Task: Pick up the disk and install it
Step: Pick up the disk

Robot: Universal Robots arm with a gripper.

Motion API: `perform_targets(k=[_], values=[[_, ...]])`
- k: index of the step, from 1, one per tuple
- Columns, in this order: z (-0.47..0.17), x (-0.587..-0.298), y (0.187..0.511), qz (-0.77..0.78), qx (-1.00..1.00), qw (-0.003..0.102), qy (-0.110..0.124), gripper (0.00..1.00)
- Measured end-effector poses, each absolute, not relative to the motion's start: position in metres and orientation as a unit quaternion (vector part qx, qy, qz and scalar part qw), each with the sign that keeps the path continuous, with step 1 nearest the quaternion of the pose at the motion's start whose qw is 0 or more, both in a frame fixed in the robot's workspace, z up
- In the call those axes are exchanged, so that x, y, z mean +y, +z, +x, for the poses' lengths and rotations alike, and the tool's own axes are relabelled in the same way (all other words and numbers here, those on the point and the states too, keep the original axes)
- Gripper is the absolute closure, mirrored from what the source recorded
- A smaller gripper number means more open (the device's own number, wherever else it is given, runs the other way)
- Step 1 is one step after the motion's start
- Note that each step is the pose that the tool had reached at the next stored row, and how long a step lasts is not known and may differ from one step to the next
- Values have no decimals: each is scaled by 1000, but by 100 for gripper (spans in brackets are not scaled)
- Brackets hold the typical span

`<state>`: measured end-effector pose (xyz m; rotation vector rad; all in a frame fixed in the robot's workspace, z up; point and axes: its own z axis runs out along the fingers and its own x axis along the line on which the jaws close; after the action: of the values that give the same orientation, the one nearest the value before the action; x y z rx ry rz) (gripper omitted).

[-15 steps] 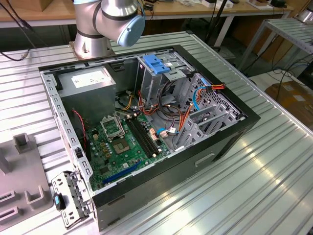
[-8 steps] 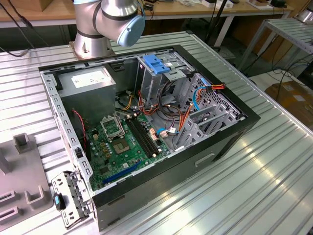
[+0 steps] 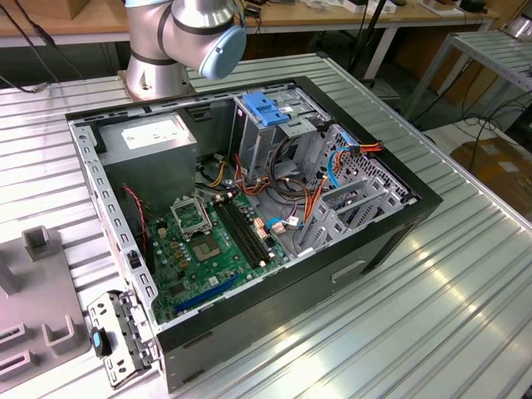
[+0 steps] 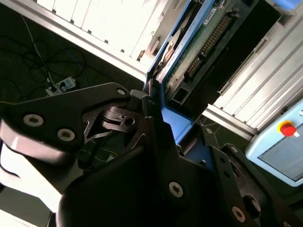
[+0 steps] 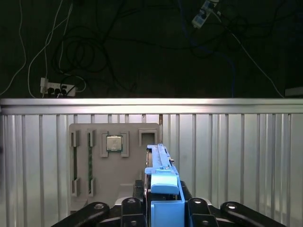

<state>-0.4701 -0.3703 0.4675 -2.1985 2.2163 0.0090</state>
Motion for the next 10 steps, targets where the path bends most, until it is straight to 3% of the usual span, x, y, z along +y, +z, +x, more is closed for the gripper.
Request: perform_targets(k=[10], values=[[-468, -370, 482, -704, 710, 10, 3, 63]])
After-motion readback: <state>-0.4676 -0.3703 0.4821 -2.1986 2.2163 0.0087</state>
